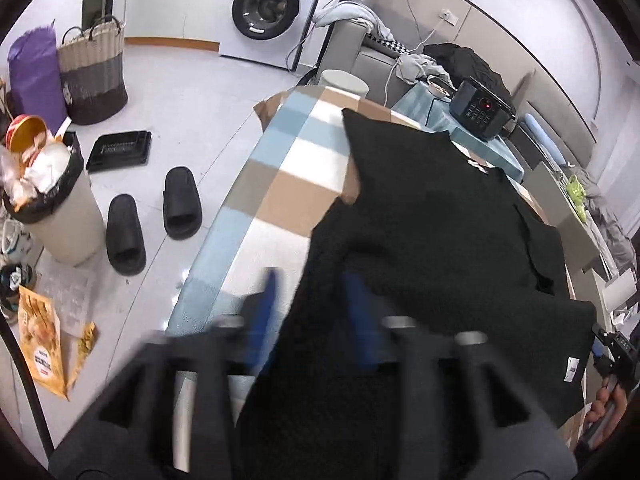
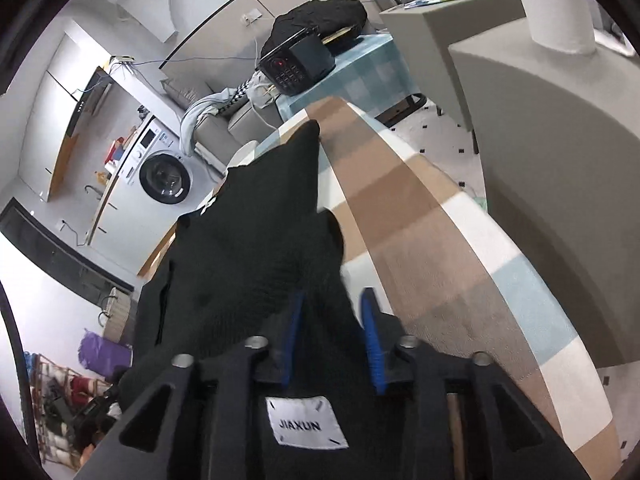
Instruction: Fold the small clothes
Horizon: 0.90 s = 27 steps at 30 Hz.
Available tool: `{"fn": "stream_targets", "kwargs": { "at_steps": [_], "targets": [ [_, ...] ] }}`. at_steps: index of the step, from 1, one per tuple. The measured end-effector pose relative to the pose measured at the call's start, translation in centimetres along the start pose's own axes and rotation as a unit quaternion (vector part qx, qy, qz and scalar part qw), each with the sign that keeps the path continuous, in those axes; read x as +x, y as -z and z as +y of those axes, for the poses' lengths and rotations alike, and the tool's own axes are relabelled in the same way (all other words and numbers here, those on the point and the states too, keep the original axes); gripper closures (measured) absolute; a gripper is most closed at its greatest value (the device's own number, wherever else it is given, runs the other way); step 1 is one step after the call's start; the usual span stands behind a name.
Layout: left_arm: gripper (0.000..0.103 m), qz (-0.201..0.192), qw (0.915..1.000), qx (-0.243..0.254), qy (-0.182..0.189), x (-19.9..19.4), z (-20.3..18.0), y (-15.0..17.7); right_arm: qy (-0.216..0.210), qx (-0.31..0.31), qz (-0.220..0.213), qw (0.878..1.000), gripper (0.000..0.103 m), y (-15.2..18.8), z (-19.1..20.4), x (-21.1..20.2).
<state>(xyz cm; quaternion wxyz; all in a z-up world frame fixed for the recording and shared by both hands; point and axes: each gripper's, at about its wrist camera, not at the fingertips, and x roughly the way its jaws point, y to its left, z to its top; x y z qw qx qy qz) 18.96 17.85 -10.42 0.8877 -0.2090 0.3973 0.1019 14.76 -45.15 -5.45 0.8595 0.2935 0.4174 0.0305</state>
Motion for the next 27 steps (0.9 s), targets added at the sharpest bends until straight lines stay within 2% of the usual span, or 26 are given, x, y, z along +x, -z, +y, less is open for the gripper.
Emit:
{"fn": "stream_targets", "kwargs": {
  "at_steps": [1, 4, 9, 10, 12, 14, 16, 19, 27],
  "targets": [
    [0.048, 0.003, 1.0, -0.006, -0.003, 0.5, 0.2, 0.0, 0.003, -0.002, 0.003, 1.0, 0.049, 0.0, -0.2, 0.2],
    [0.048, 0.031, 0.9993, -0.013, 0.016, 2.3, 0.0, 0.2, -0.002, -0.005, 0.025, 1.0, 0.049, -0.2, -0.2, 1.5],
    [0.048, 0.044, 0.9986, 0.008, 0.03, 4.7, -2.0, -0.2, -0.005, -0.038, 0.039, 0.999, 0.049, 0.1, 1.6, 3.7],
    [0.048, 0.046, 0.9984, 0.009, 0.032, 5.1, -2.4, -0.3, -0.003, -0.042, 0.043, 0.998, 0.052, 0.2, 2.0, 4.2],
    [0.062, 0.04, 0.9982, 0.014, 0.041, 5.2, -2.9, -0.2, 0.001, -0.058, 0.048, 0.997, 0.065, 0.4, 2.7, 5.0],
    [0.088, 0.037, 0.9981, 0.03, 0.039, 5.4, -3.4, 0.0, 0.015, -0.078, 0.043, 0.996, 0.068, 0.6, 3.2, 5.2],
    [0.091, 0.034, 0.9978, 0.042, 0.037, 5.2, -3.7, 0.3, 0.015, -0.089, 0.044, 0.995, 0.076, 0.9, 3.5, 5.3],
    [0.093, 0.031, 0.9974, 0.051, 0.04, 4.6, -4.0, 0.7, 0.014, -0.097, 0.048, 0.994, 0.079, 1.2, 3.6, 5.3],
    [0.093, 0.029, 0.9966, 0.07, 0.033, 1.2, -3.9, 3.8, 0.007, -0.097, 0.061, 0.993, 0.081, 2.5, 3.1, 4.2]
  ]
}}
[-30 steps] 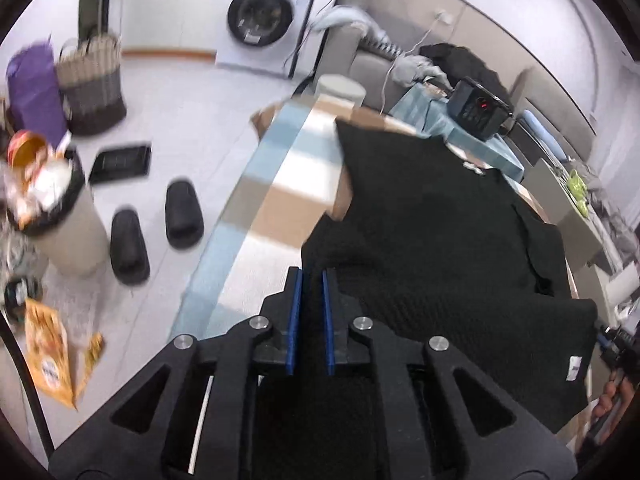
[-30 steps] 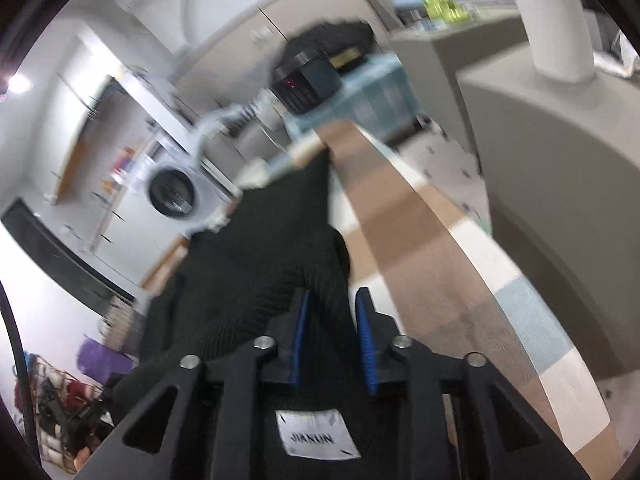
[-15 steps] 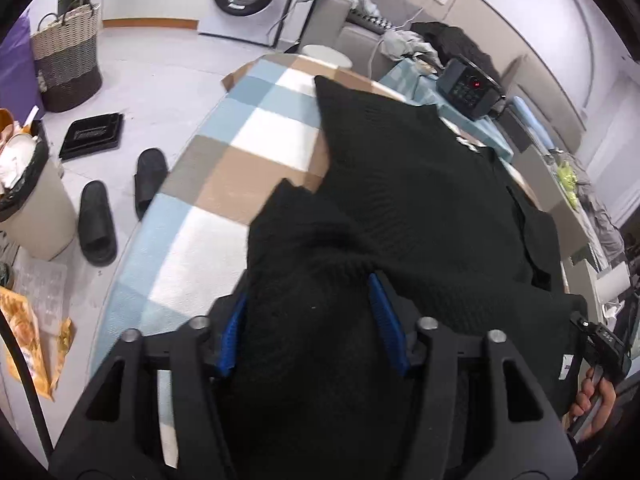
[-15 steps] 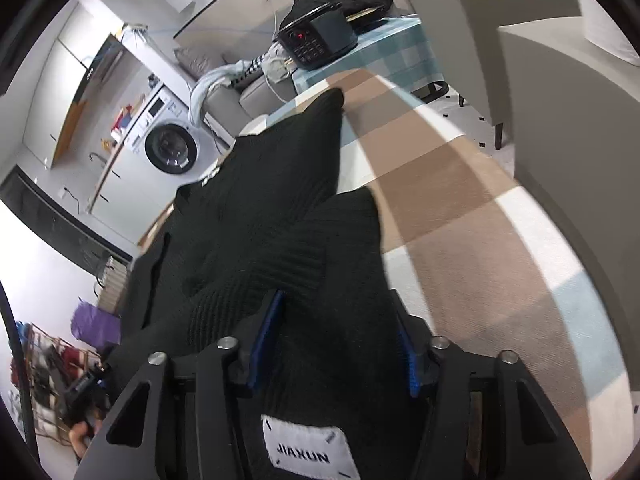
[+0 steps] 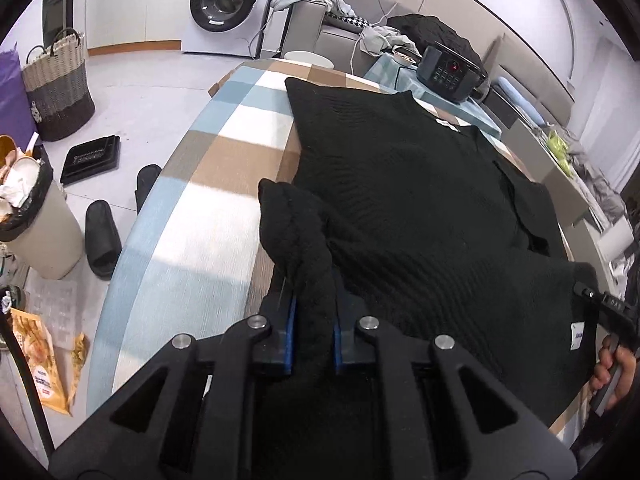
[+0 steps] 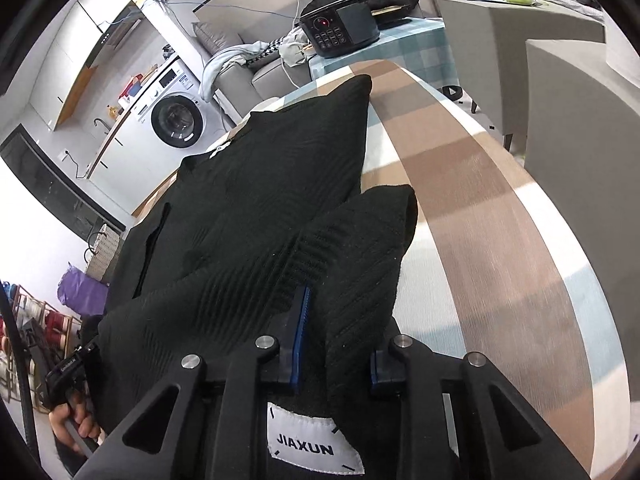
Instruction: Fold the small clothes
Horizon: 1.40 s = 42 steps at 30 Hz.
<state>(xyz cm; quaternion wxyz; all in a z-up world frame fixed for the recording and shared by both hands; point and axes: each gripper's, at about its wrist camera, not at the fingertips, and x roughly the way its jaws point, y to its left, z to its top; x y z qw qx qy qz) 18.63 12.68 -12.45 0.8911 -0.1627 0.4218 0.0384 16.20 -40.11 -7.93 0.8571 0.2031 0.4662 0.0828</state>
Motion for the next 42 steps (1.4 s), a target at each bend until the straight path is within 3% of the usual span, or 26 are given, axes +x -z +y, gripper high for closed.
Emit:
{"fn": "stream_targets", "kwargs": {
  "at_steps": [9, 14, 17, 25, 32, 35, 39, 42],
  "targets": [
    [0.093, 0.009, 1.0, -0.003, -0.001, -5.4, 0.3, 6.0, -0.005, -0.004, 0.024, 1.0, 0.081, 3.9, -1.2, -3.7],
    [0.091, -0.002, 0.9996, -0.029, -0.003, -7.9, 1.2, 7.9, -0.003, -0.011, 0.028, 1.0, 0.078, 4.8, -1.6, -5.4],
    [0.081, -0.002, 0.9989, -0.044, -0.017, -8.7, 1.9, 8.1, 0.016, 0.008, 0.025, 1.0, 0.061, 4.2, -2.3, -5.1],
    [0.053, -0.017, 0.998, -0.051, -0.032, -12.5, 3.8, 9.7, 0.003, 0.019, 0.002, 1.0, 0.06, 5.0, -3.8, -7.8],
    [0.051, 0.002, 0.999, -0.036, -0.024, -14.3, 3.8, 12.8, -0.003, 0.016, 0.0, 1.0, 0.057, 7.2, -4.8, -9.8],
    [0.051, 0.01, 0.9992, -0.033, -0.022, -14.2, 3.2, 13.5, 0.0, 0.008, 0.0, 1.0, 0.052, 8.3, -5.0, -10.3],
    [0.051, 0.01, 0.9995, -0.019, -0.025, -13.8, 2.1, 13.7, -0.007, -0.005, 0.007, 1.0, 0.052, 9.5, -4.9, -10.4],
    [0.052, 0.011, 0.9995, -0.018, -0.024, -13.4, 1.8, 13.5, 0.015, -0.035, 0.006, 0.999, 0.052, 10.0, -4.2, -10.1]
  ]
}}
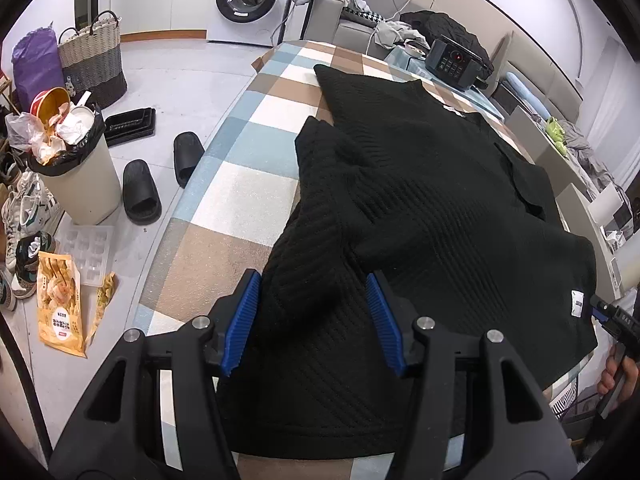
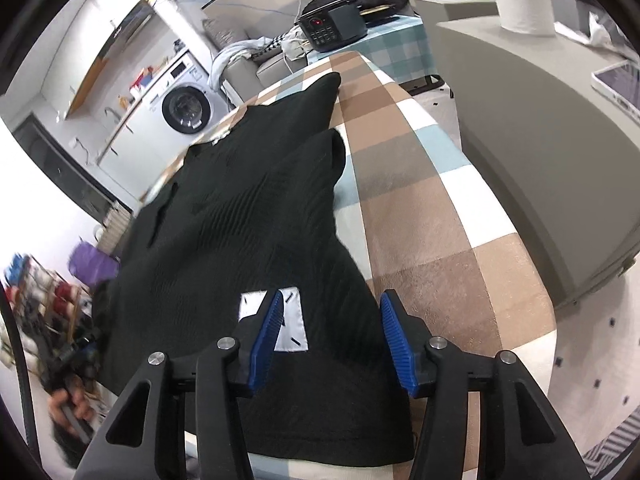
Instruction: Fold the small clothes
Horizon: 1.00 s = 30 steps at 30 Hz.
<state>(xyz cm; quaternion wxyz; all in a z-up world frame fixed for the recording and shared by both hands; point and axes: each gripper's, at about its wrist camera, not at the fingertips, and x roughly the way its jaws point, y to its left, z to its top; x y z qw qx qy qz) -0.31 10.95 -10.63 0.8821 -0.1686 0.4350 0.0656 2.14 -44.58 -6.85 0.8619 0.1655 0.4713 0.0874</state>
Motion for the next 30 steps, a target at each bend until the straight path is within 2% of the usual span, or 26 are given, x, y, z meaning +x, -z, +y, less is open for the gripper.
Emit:
{"fn": "stream_targets", "kwargs": {
  "at_steps": [1, 2, 3, 5, 6, 8, 9, 13, 20, 24, 30],
  "targets": [
    [0.056, -0.002, 1.0, -0.001, 0.002, 0.0, 0.0, 0.1, 0.01, -0.016, -0.004, 1.0, 0.052, 0.2, 0.4, 0.1],
    [0.067, -0.003, 1.0, -0.002, 0.003, 0.1, 0.1, 0.0, 0.015, -0.025, -0.006, 1.0, 0.052, 0.3, 0.6, 0.3],
    [0.074, -0.003, 1.0, -0.002, 0.003, 0.1, 0.2, 0.0, 0.017, -0.037, -0.005, 0.999, 0.052, 0.4, 0.9, 0.5],
    [0.095, -0.009, 1.0, 0.0, 0.001, 0.0, 0.3, 0.0, 0.025, -0.051, -0.008, 0.998, 0.07, 0.6, 1.2, 0.8],
    [0.097, -0.014, 0.9999, -0.001, 0.001, -0.1, 0.5, -0.1, 0.024, -0.058, -0.008, 0.998, 0.091, 0.6, 1.4, 0.8],
    [0.1, -0.032, 0.9994, -0.008, 0.011, -1.0, 0.8, -0.3, 0.002, -0.056, -0.018, 0.998, 0.094, 0.6, 1.3, 0.3],
    [0.1, -0.04, 0.999, -0.013, 0.016, -1.4, 1.0, -0.4, -0.021, -0.062, -0.028, 0.997, 0.095, 0.5, 1.6, -0.4],
    [0.1, -0.071, 0.9965, -0.025, 0.036, -3.2, 1.2, -1.3, -0.063, -0.056, -0.076, 0.994, 0.099, -0.7, 2.1, -2.9],
    [0.1, -0.113, 0.9893, -0.047, 0.08, -5.0, 1.1, -6.0, -0.136, -0.002, -0.142, 0.98, 0.1, -5.1, 2.4, -5.0],
    [0.1, -0.135, 0.9865, -0.049, 0.078, -4.6, 0.5, -10.0, -0.134, 0.012, -0.159, 0.978, 0.1, -8.7, 3.3, -4.2],
    [0.1, -0.131, 0.9871, -0.05, 0.077, -0.8, -0.8, -16.4, -0.103, 0.057, -0.165, 0.979, 0.1, -14.6, 3.7, -0.6]
  ]
}}
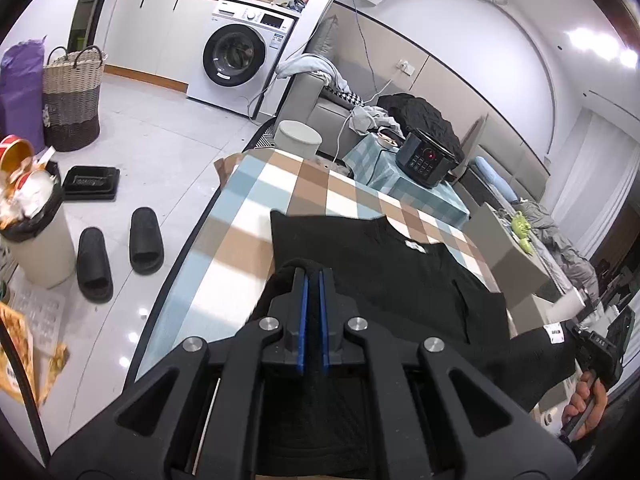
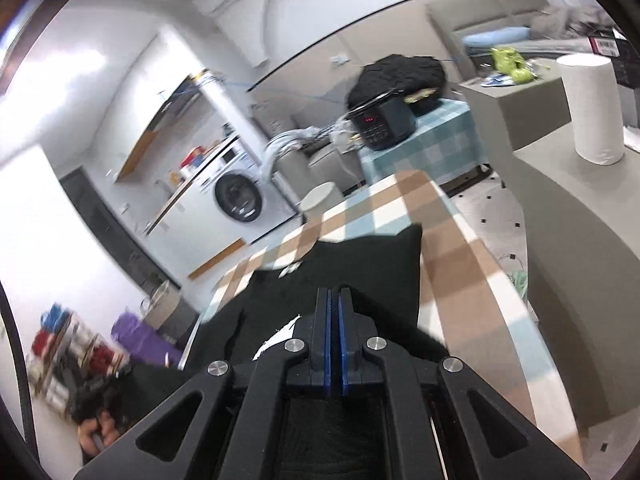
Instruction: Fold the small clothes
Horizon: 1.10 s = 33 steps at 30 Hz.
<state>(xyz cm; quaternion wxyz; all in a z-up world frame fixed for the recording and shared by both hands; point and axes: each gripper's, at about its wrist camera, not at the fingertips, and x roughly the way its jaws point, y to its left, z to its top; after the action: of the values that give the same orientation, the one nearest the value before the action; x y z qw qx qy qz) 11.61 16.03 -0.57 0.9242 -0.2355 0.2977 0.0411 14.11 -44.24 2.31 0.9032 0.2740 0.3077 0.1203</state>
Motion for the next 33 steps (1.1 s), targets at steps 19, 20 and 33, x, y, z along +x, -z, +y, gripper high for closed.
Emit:
{"fn": "stream_targets", "kwargs": {
  "at_steps": [19, 20, 33],
  "targets": [
    [0.063, 0.095, 0.9909, -0.08, -0.051, 3.9, 5.1, 5.4, 0.037, 0.12, 0.084, 0.989, 0.071, 5.0, -5.7, 1.4],
    [0.062, 0.092, 0.9911, -0.084, -0.048, 3.3, 5.1, 5.7, 0.024, 0.122, 0.088, 0.988, 0.069, 5.4, -5.5, 1.1],
    [0.056, 0.112, 0.9889, -0.093, -0.028, 2.1, 4.1, 8.2, -0.014, 0.158, 0.121, 0.98, 0.058, 8.4, -5.8, 4.3]
  ]
}}
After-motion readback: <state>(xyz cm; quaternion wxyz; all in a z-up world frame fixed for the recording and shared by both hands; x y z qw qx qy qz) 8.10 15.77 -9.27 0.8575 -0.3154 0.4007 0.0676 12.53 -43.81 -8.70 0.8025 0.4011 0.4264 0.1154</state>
